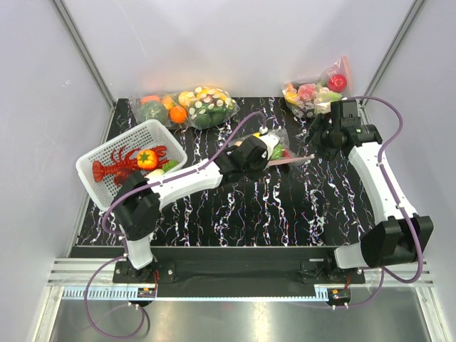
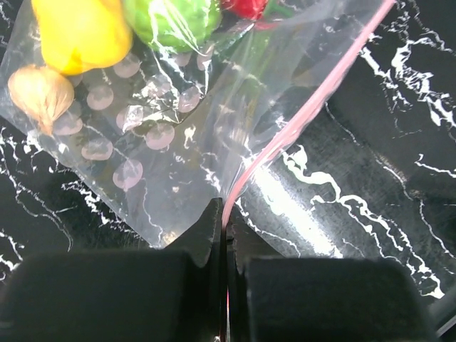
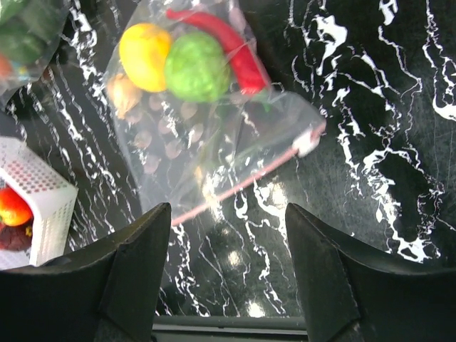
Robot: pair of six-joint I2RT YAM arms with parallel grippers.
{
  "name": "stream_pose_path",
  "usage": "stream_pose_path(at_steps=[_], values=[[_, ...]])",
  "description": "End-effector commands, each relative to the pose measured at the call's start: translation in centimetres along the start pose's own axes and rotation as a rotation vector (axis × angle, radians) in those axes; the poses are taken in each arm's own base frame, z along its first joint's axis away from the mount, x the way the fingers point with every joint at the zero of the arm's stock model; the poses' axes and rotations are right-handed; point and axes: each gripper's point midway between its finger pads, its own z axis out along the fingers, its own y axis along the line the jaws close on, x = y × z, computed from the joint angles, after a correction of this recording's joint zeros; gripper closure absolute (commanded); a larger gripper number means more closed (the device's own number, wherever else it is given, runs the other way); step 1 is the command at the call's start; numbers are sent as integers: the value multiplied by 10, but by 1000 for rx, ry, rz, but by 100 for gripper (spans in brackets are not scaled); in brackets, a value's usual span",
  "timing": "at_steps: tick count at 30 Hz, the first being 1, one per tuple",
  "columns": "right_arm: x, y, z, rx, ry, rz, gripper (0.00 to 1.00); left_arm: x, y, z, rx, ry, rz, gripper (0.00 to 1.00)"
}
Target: Open the zip-top bag and remove the fake food
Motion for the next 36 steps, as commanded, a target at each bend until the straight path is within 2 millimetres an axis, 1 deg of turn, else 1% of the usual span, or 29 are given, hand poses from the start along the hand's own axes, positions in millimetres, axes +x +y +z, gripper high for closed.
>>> stream_pose_path(at_steps=[1, 7, 8, 11, 12, 16, 17, 21, 25, 27, 32, 36], values=[[-12, -1, 11, -7, -28, 44, 28, -40, 0, -25, -19, -141, -24, 100], [1, -10, 21, 12, 15, 54, 27, -42, 4, -26, -43, -149, -21, 100], [7, -16, 27, 28, 35, 56, 27, -43, 4, -26, -43, -154, -16, 100], [13, -21, 38, 32, 46, 62, 27, -43, 1, -27, -38, -161, 1, 100], [11, -21, 41, 31, 43, 62, 27, -45, 0, -29, -35, -168, 4, 100], [4, -23, 52, 54, 36, 42, 27, -40, -3, -30, -22, -177, 10, 100], [-1, -23, 53, 61, 20, 39, 27, -40, -4, -31, -22, -182, 12, 100], [-11, -24, 61, 67, 2, 30, 27, -39, -6, -32, -17, -191, 27, 100], [-14, -16, 58, 32, 3, 43, 27, -34, -8, -29, -18, -175, 35, 100], [-13, -13, 51, 15, 4, 52, 27, -31, -8, -26, -27, -164, 30, 100], [-9, -5, 36, -24, 7, 77, 27, -33, -5, -24, -47, -153, 29, 100], [-4, -2, 38, -41, 33, 97, 27, -36, -4, -23, -59, -160, 28, 100]])
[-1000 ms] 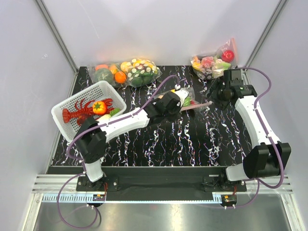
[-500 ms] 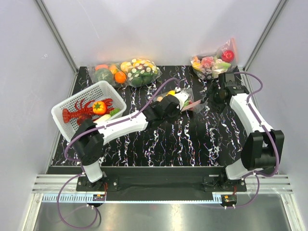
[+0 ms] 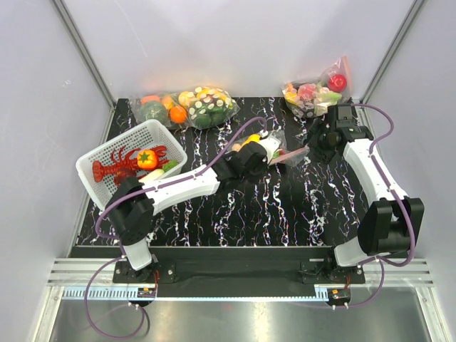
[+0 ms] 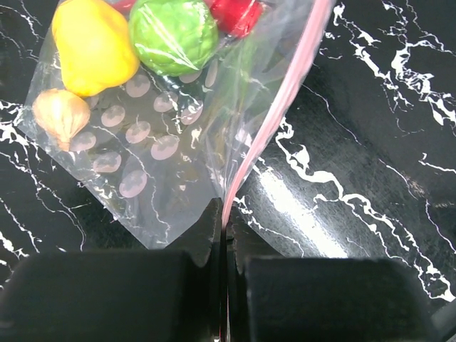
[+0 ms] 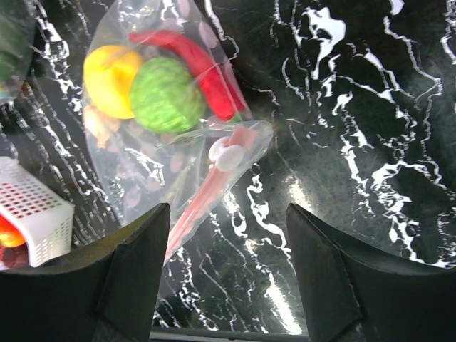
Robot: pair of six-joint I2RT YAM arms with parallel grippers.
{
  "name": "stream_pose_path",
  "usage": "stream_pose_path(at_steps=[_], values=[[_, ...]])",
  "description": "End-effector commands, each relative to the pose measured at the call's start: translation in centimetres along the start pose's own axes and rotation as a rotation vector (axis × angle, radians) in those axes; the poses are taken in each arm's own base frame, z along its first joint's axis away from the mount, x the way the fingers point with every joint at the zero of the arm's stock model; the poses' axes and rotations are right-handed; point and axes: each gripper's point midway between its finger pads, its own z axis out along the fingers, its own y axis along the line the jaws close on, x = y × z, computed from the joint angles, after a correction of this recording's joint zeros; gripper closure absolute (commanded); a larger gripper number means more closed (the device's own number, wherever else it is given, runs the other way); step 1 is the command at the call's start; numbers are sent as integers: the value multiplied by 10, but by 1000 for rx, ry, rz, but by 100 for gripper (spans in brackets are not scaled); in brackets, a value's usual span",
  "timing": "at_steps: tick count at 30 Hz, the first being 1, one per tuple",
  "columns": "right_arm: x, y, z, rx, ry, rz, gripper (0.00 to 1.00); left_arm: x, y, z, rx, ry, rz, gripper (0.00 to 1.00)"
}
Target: Open the zip-top bag and remove the fake food
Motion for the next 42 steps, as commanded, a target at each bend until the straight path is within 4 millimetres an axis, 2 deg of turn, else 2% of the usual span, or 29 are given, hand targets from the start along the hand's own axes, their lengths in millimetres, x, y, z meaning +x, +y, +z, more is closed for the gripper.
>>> stream_pose_path(at_steps=[1, 6, 12, 15, 16, 19, 20, 22, 23, 24, 25, 26, 27, 29, 30, 32, 33, 34, 36, 37, 39, 40, 42], values=[[-9, 19, -15, -79, -30, 24, 27, -34, 3, -8, -32, -94, -18, 100], [-7, 17, -8, -65, -9, 18, 27, -37, 3, -11, -49, -109, -4, 100], [3, 10, 11, -55, 35, 24, 29, -43, 0, -15, -57, -144, 23, 100], [5, 12, 17, -61, 57, 8, 39, -46, -4, -19, -58, -167, 37, 100], [5, 15, 19, -68, 68, 2, 48, -47, -4, -20, -64, -172, 47, 100], [4, 23, 19, -88, 74, -25, 63, -48, -5, -21, -69, -175, 50, 100], [6, 27, 18, -97, 77, -37, 73, -49, -5, -22, -70, -178, 49, 100], [5, 32, 15, -118, 73, -61, 84, -50, -7, -22, -56, -181, 51, 100], [4, 34, 14, -126, 72, -71, 95, -51, -8, -25, -48, -186, 50, 100], [3, 37, 12, -141, 67, -97, 99, -50, -11, -26, -30, -182, 51, 99], [2, 43, 9, -176, 72, -118, 100, -50, -12, -28, -20, -182, 46, 91], [-2, 50, 6, -213, 58, -145, 100, -54, -13, -35, -9, -193, 39, 63], [1, 59, 2, -271, 72, -200, 100, -52, -13, -38, -2, -185, 37, 49], [-7, 73, -7, -337, 50, -278, 100, -60, -9, -56, 6, -208, 20, 18], [-8, 80, -12, -377, 47, -307, 100, -62, -8, -62, 13, -214, 18, 13], [-12, 113, -36, -539, 60, -387, 100, -72, 3, -81, 41, -239, -8, 5], [-11, 112, -33, -536, 64, -402, 100, -75, 1, -89, 63, -246, -8, 3], [-15, 130, -51, -623, 64, -440, 100, -84, 13, -104, 68, -279, -31, 1], [-10, 144, -65, -721, 109, -499, 100, -89, 16, -118, 135, -296, -42, 1], [-18, 158, -83, -774, 82, -540, 100, -97, 31, -131, 137, -326, -58, 1], [-15, 165, -96, -833, 107, -600, 100, -105, 29, -148, 219, -354, -51, 1], [-15, 177, -118, -920, 107, -644, 100, -112, 40, -158, 220, -378, -55, 1], [-10, 182, -132, -993, 135, -686, 100, -123, 40, -175, 275, -411, -45, 1]])
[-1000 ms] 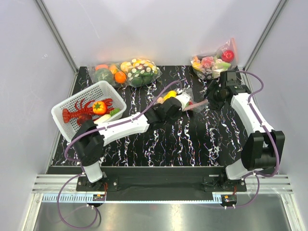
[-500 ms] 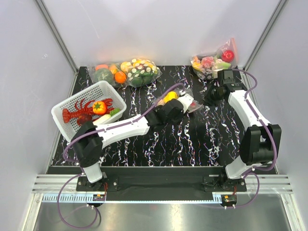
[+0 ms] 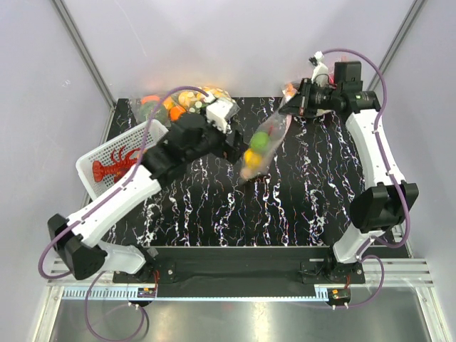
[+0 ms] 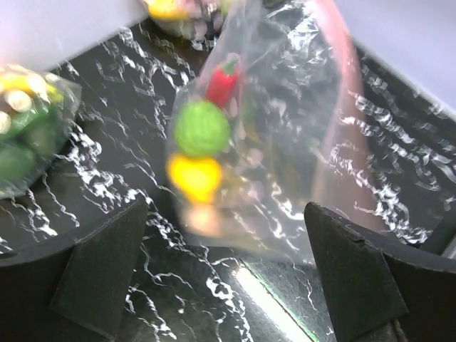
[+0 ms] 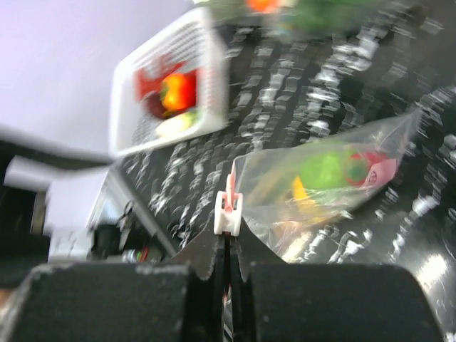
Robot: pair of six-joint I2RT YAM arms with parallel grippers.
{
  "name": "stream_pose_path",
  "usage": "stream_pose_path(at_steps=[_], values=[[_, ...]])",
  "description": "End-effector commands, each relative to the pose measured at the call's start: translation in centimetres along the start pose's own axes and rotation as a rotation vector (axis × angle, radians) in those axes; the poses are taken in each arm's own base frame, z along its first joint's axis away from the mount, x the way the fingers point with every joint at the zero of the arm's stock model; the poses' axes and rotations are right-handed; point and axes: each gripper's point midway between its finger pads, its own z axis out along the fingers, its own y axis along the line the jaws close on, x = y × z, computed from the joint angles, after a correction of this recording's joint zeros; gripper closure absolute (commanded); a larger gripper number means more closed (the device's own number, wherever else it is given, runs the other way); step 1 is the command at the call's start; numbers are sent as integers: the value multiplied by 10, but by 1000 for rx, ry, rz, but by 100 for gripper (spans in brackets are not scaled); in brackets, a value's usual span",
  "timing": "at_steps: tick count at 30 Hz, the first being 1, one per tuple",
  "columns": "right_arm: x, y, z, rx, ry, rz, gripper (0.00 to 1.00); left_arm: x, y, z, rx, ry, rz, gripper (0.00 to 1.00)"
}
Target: Open the zip-top bag and remove the fake food
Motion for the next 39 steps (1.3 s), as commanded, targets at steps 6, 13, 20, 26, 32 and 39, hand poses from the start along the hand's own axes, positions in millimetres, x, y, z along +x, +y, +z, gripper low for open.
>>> stream_pose_path(at_steps=[6, 13, 20, 26, 32, 39], values=[[5, 116, -50, -553, 90, -164, 100, -70, -24, -42, 316, -135, -18, 1], [38, 151, -68, -761, 206, -96, 100, -88, -46, -37, 466, -193, -48, 1], [61, 173, -76, -823, 281, -77, 100, -94, -69, -37, 634, -211, -64, 1], [71, 197, -78, -876, 346, -90, 100, -86, -72, -34, 663, -216, -72, 1], [75, 209, -74, -905, 390, -90, 100, -74, -89, -29, 768, -193, -143, 13], [71, 212, -72, -903, 372, -107, 100, -59, -94, -26, 775, -152, -169, 58]])
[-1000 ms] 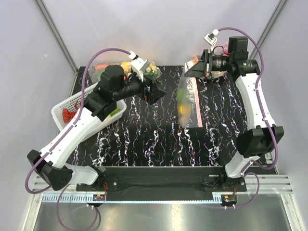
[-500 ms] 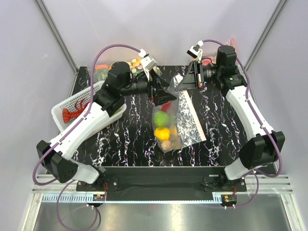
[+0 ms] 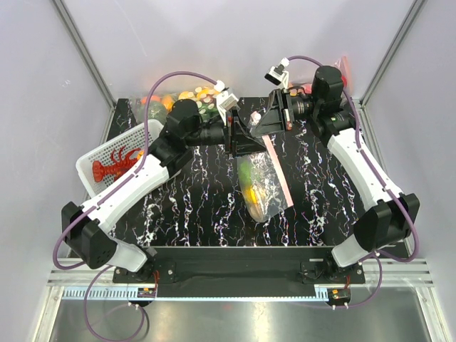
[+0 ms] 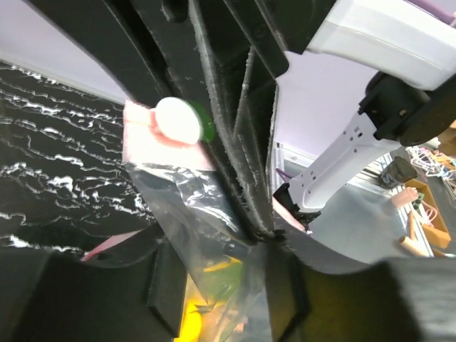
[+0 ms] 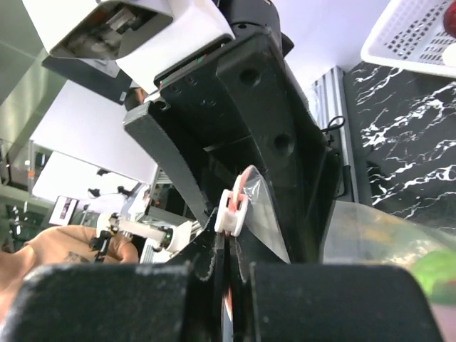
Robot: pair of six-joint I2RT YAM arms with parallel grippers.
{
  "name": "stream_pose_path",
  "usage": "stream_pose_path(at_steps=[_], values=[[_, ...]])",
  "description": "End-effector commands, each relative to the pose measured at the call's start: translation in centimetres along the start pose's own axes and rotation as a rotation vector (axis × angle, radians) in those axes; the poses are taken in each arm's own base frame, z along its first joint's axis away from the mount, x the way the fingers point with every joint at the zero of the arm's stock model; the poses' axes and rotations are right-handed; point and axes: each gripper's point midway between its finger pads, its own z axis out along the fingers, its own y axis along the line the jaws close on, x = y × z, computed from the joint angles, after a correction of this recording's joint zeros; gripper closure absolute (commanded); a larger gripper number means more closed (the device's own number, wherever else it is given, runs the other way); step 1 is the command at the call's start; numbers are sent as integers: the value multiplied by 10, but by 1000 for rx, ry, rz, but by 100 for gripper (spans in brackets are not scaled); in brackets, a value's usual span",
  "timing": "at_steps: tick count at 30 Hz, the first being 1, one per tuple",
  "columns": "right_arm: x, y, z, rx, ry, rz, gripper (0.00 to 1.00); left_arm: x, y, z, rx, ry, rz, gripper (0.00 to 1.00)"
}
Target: Open the zip-top bag and remove the fake food
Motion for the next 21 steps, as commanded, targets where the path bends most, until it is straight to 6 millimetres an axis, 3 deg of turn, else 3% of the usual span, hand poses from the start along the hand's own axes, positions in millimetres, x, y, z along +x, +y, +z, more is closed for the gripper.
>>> stream_pose_path(at_steps=[1, 4, 9, 13, 17, 18, 20, 21], values=[[6, 29, -2, -67, 79, -81, 100, -3, -8, 0, 33, -14, 23, 64], [6, 27, -1, -62, 71, -83, 100, 0, -7, -1, 25, 1, 10, 85], [3, 18, -1, -52, 57, -63, 100, 7, 1, -6, -38, 25, 19, 99], [4, 4, 1, -32, 34, -44, 100, 28, 15, -13, -120, 61, -11, 100], [12, -33, 2, 73, -5, 3, 96, 46, 33, -18, -205, 66, -42, 100], [16, -42, 2, 110, -8, 12, 86, 52, 37, -19, -218, 73, -51, 100], [32, -70, -1, 213, 11, 51, 75, 69, 48, -19, -244, 92, -73, 100], [37, -80, -4, 250, 17, 67, 62, 77, 52, -18, -250, 102, -83, 100]])
